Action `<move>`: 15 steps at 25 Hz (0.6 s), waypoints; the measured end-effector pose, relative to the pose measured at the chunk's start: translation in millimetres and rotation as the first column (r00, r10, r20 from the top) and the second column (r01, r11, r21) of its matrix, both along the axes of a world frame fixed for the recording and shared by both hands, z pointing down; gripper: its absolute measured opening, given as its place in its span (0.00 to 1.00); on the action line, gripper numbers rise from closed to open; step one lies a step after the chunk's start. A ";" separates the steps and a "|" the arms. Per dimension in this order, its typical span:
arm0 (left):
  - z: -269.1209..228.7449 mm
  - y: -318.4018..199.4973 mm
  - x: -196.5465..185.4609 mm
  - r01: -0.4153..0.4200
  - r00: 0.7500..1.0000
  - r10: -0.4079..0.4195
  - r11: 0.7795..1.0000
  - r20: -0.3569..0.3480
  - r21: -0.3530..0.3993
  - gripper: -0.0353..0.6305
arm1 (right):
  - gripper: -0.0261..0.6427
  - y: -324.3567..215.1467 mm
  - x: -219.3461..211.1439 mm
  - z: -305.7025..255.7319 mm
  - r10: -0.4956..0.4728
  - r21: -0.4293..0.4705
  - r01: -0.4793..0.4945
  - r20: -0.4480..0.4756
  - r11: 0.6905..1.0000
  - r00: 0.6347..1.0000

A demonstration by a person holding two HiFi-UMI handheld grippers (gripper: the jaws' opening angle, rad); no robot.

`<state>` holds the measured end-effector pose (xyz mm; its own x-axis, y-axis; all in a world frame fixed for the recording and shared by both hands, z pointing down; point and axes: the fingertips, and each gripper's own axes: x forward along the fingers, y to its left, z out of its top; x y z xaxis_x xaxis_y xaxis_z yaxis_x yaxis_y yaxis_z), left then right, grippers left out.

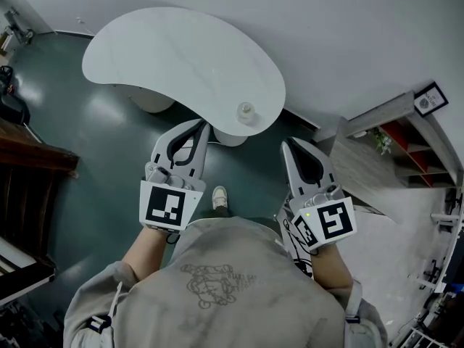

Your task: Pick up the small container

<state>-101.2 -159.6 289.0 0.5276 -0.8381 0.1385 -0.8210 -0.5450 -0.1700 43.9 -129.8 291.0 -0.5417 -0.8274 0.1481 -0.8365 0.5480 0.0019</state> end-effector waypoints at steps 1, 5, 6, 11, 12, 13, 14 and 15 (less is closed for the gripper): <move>0.1 -6.2 -0.8 -0.003 1.000 0.003 1.000 -0.002 0.000 0.08 | 0.10 -6.1 -2.1 0.2 0.000 0.000 0.000 0.002 1.000 1.000; 3.2 -28.3 -3.4 0.002 1.000 -0.003 1.000 -0.012 -0.006 0.08 | 0.10 -27.0 -5.4 1.5 0.001 0.001 -0.001 0.002 1.000 1.000; 4.1 -32.0 -3.7 0.005 1.000 -0.005 1.000 -0.013 -0.008 0.08 | 0.09 -30.7 -5.1 1.9 0.002 0.003 -0.002 0.000 1.000 1.000; 6.7 -47.1 2.7 0.018 1.000 -0.019 1.000 -0.016 -0.025 0.08 | 0.10 -50.8 4.3 1.3 0.003 0.014 -0.003 0.009 1.000 1.000; 6.4 -50.0 4.8 0.022 1.000 -0.023 0.999 -0.019 -0.028 0.08 | 0.10 -54.9 6.0 0.6 -0.002 0.015 0.002 0.013 1.000 1.000; 5.7 -52.6 6.7 0.028 0.999 -0.028 0.999 -0.021 -0.029 0.08 | 0.10 -58.7 7.5 -0.5 -0.008 0.018 0.008 0.015 1.000 1.000; 4.7 -55.0 8.4 0.034 0.999 -0.034 0.999 -0.021 -0.029 0.08 | 0.10 -62.1 9.2 -2.1 -0.013 0.022 0.012 0.017 1.000 1.000; 3.4 -57.1 10.0 0.040 0.999 -0.041 0.999 -0.018 -0.025 0.08 | 0.10 -64.9 11.1 -3.7 -0.016 0.028 0.016 0.020 0.999 1.000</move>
<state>-91.1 -216.7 292.4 0.4959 -0.8553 0.1502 -0.8454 -0.5150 -0.1416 55.0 -194.7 287.3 -0.5574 -0.8223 0.1144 -0.8277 0.5612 0.0005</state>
